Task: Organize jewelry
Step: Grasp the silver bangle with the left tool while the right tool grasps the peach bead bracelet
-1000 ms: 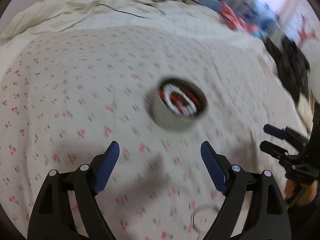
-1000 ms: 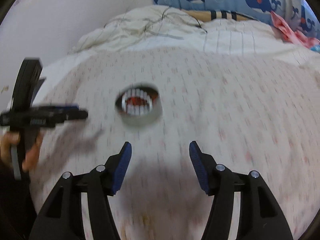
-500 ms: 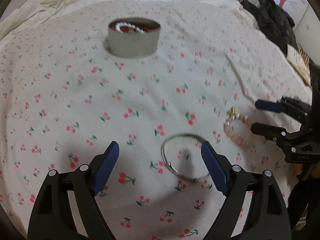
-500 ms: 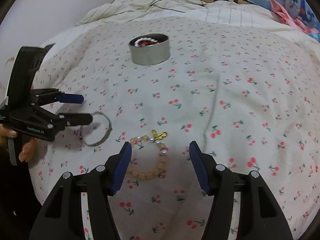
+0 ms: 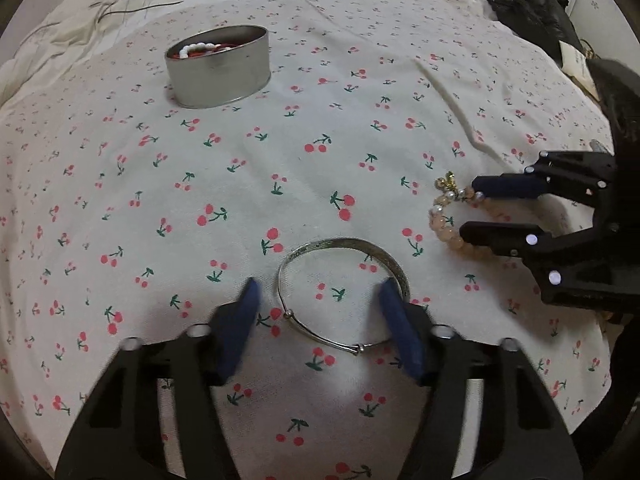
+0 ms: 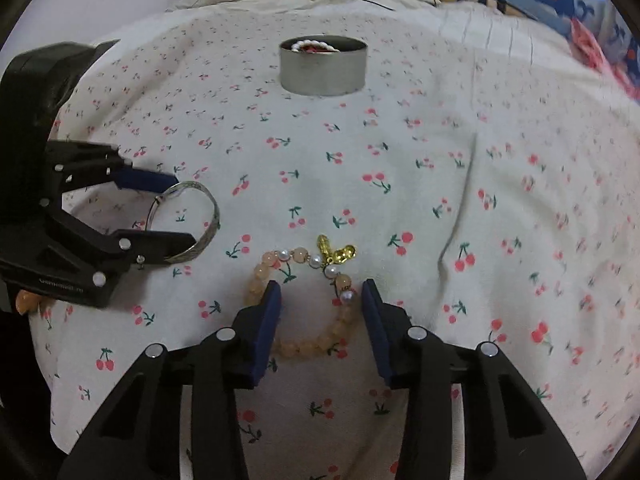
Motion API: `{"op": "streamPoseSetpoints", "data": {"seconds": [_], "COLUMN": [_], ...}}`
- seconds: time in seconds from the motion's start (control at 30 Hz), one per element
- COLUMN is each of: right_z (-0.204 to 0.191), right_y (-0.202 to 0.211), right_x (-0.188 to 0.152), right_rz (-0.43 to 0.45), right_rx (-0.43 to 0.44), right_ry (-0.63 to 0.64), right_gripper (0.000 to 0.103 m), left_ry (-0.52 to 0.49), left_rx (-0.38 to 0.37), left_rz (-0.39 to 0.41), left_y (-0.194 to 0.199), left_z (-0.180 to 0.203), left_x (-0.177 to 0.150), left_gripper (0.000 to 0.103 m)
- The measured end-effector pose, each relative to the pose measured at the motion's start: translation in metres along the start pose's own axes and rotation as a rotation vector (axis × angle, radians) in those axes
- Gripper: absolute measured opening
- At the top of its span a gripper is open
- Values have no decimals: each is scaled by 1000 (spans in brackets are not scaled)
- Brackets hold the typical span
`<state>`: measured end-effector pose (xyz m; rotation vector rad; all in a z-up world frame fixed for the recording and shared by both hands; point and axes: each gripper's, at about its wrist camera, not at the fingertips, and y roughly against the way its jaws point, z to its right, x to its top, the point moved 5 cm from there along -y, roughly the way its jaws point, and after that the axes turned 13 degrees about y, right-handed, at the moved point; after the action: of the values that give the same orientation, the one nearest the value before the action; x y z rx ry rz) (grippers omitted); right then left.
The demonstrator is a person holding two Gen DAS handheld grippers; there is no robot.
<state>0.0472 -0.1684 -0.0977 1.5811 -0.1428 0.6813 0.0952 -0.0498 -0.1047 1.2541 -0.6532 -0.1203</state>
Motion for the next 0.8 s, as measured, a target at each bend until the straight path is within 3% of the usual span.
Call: {"op": "streamPoseSetpoints", "data": {"seconds": [0.03, 0.1, 0.17, 0.33, 0.53, 0.8], "right_z": [2, 6, 7, 2, -3, 16], "right_y": [1, 1, 3, 11, 37, 53], "right_x": [-1, -3, -6, -4, 7, 25], "right_rz": [-4, -4, 5, 59, 192, 322], "right_rx": [-1, 2, 9, -3, 22, 227], "right_ry": [-9, -34, -46, -26, -9, -161], "right_gripper": [24, 11, 9, 8, 8, 8], "left_ry": [16, 44, 57, 77, 126, 143], "left_rx": [-14, -53, -72, -134, -163, -196], "left_rz": [-3, -12, -10, 43, 112, 155], "left_y": [1, 2, 5, 19, 35, 43], "left_z": [-2, -5, -6, -4, -14, -17], "left_x": [1, 4, 5, 11, 21, 41], "left_gripper": [35, 11, 6, 5, 5, 5]}}
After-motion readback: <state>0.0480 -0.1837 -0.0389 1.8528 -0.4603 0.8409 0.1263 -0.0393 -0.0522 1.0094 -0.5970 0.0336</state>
